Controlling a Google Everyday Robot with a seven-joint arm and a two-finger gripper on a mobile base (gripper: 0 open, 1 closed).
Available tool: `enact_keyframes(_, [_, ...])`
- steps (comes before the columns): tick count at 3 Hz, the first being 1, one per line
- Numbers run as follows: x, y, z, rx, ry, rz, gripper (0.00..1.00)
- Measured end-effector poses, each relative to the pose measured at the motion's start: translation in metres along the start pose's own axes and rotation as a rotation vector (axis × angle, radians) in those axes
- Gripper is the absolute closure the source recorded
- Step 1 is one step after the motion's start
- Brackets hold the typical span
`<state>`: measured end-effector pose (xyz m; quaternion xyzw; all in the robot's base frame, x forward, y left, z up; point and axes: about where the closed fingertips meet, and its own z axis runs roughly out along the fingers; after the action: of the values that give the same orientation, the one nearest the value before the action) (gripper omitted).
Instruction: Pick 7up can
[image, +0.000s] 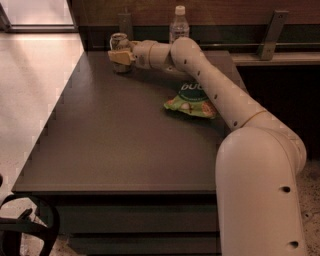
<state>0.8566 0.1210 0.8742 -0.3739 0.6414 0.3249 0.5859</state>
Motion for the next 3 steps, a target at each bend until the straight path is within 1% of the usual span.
enact_keyframes(1, [-0.008,0.002,-0.002,-0.003,-0.001,-0.014,1.0])
enact_keyframes(2, [-0.028,0.004,-0.017,0.022,-0.002,-0.058,1.0])
enact_keyframes(3, [-0.051,0.008,-0.043,0.062,-0.002,-0.106,1.0])
